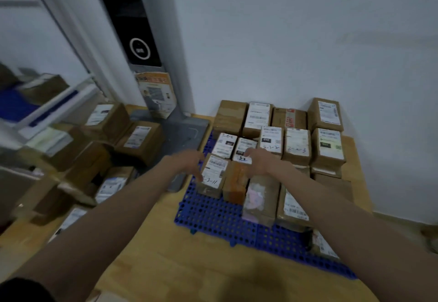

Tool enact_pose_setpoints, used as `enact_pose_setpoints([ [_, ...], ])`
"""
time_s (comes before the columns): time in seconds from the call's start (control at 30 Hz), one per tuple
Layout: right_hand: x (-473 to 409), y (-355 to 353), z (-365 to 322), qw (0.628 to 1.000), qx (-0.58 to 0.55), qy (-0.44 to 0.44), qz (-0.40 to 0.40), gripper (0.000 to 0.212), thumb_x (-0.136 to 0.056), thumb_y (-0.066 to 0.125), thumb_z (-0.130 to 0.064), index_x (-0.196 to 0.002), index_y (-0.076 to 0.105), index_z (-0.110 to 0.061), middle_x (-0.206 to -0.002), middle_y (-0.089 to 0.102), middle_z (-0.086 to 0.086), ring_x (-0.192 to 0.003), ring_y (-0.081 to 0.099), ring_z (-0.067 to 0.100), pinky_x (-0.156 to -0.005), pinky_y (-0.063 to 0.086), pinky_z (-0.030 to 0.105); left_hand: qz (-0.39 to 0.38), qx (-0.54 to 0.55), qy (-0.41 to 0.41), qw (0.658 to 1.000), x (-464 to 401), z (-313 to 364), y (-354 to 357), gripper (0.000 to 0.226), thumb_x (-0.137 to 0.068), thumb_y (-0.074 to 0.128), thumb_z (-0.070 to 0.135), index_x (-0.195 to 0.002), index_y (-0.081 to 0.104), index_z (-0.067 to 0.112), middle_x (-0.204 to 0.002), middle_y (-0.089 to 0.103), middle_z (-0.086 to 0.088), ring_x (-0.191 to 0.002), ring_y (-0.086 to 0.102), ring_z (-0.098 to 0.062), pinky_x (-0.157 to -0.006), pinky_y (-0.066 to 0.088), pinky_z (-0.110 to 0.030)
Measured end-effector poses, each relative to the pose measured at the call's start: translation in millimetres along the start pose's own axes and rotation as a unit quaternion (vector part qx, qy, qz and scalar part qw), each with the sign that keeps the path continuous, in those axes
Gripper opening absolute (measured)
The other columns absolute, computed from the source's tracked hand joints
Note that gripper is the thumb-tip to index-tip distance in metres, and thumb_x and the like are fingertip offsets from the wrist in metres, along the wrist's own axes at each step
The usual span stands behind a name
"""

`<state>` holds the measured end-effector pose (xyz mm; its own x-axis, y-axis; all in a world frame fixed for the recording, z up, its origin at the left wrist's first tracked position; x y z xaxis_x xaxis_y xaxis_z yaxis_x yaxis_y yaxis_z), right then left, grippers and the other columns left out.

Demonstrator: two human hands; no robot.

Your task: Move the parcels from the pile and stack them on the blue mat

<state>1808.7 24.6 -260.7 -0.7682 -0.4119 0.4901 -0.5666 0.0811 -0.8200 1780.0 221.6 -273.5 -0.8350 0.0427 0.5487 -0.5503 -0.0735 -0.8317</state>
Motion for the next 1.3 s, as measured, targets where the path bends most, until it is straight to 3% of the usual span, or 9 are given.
enact_pose_setpoints([
  [0.07, 1, 8, -28, 0.999, 0.017, -0.031, -0.014, 0.074, -0.086, 0.07, -0.023, -0.148, 0.031, -0.013, -0.143, 0.041, 0.014, -0.12, 0.051, 0.03, -0.091, 0.05, 0.036, 0.004, -0.004, -0.015, 1.0, 20, -24, 10, 0.063, -0.075, 0.081, 0.04, -0.125, 0.052, 0.014, -0.129, 0.055, -0.008, -0.112, 0.054, -0.026, -0.089, 0.042, -0.034],
  [0.23, 4, 24, -87, 0.995, 0.049, -0.081, -0.027, 0.071, -0.088, 0.069, -0.021, -0.147, 0.032, -0.013, -0.149, 0.036, 0.011, -0.129, 0.046, 0.029, -0.102, 0.046, 0.041, 0.02, 0.032, -0.057, 0.998, 64, -78, 28, 0.086, -0.072, 0.082, 0.04, -0.144, 0.042, 0.016, -0.147, 0.044, -0.007, -0.132, 0.044, -0.027, -0.104, 0.042, -0.039],
  [0.4, 5, 40, -141, 0.994, 0.05, -0.094, -0.038, 0.067, -0.084, 0.073, -0.022, -0.14, 0.039, -0.01, -0.14, 0.045, 0.014, -0.12, 0.051, 0.03, -0.097, 0.047, 0.043, 0.048, 0.044, -0.07, 0.995, 92, -128, 45, 0.08, -0.072, 0.083, 0.039, -0.14, 0.045, 0.017, -0.141, 0.049, -0.005, -0.127, 0.048, -0.025, -0.09, 0.039, -0.027],
  [0.6, -5, 68, -203, 0.996, 0.011, -0.086, -0.027, 0.069, -0.086, 0.07, -0.022, -0.145, 0.037, -0.011, -0.141, 0.046, 0.012, -0.121, 0.052, 0.028, -0.091, 0.046, 0.033, 0.035, 0.05, -0.069, 0.996, 115, -188, 61, 0.055, -0.081, 0.075, 0.034, -0.127, 0.056, 0.008, -0.13, 0.055, -0.009, -0.115, 0.053, -0.025, -0.088, 0.046, -0.034],
  [0.7, -15, 88, -235, 0.996, 0.006, -0.079, -0.036, 0.072, -0.088, 0.069, -0.027, -0.147, 0.033, -0.009, -0.144, 0.044, 0.012, -0.125, 0.049, 0.028, -0.1, 0.045, 0.036, 0.047, 0.08, -0.081, 0.992, 124, -227, 70, 0.066, -0.081, 0.076, 0.034, -0.137, 0.047, 0.014, -0.138, 0.049, -0.005, -0.122, 0.05, -0.024, -0.089, 0.044, -0.03],
  [0.93, -43, 143, -298, 0.998, -0.018, -0.03, -0.053, 0.078, -0.089, 0.066, -0.034, -0.149, 0.023, -0.008, -0.149, 0.038, 0.014, -0.131, 0.044, 0.031, -0.106, 0.041, 0.043, 0.045, 0.099, -0.104, 0.989, 127, -295, 93, 0.083, -0.078, 0.077, 0.04, -0.145, 0.034, 0.017, -0.146, 0.037, -0.011, -0.128, 0.044, -0.028, -0.103, 0.043, -0.04],
  [1.03, -53, 162, -320, 0.997, -0.051, -0.011, -0.061, 0.076, -0.087, 0.067, -0.033, -0.147, 0.027, -0.007, -0.146, 0.041, 0.013, -0.126, 0.049, 0.029, -0.101, 0.046, 0.038, 0.039, 0.123, -0.102, 0.986, 123, -311, 104, 0.094, -0.075, 0.08, 0.036, -0.148, 0.025, 0.015, -0.146, 0.036, -0.014, -0.129, 0.044, -0.032, -0.104, 0.043, -0.043],
  [1.2, -67, 176, -352, 0.992, -0.117, -0.009, -0.039, 0.083, -0.086, 0.068, -0.033, -0.15, 0.024, -0.003, -0.154, 0.032, 0.014, -0.138, 0.036, 0.028, -0.108, 0.036, 0.03, 0.039, 0.16, -0.061, 0.985, 114, -321, 116, 0.099, -0.072, 0.081, 0.031, -0.149, 0.021, 0.015, -0.147, 0.036, -0.011, -0.136, 0.035, -0.03, -0.107, 0.04, -0.043],
  [1.3, -72, 181, -365, 0.985, -0.169, -0.014, -0.027, 0.072, -0.086, 0.069, -0.03, -0.145, 0.036, -0.005, -0.146, 0.043, 0.015, -0.131, 0.044, 0.028, -0.092, 0.035, 0.02, 0.045, 0.188, -0.04, 0.98, 112, -324, 117, 0.101, -0.071, 0.082, 0.024, -0.149, 0.019, 0.014, -0.147, 0.035, -0.01, -0.137, 0.035, -0.029, -0.109, 0.038, -0.042],
])
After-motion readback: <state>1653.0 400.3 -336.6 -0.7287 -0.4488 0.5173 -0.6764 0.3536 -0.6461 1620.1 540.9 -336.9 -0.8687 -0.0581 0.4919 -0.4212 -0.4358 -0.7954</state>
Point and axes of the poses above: each hand's wrist, its own x-axis away from the middle knuckle, its own y-axis out of the palm, z = x × y, the point moved 8 cm from there along -x, towards the middle knuckle
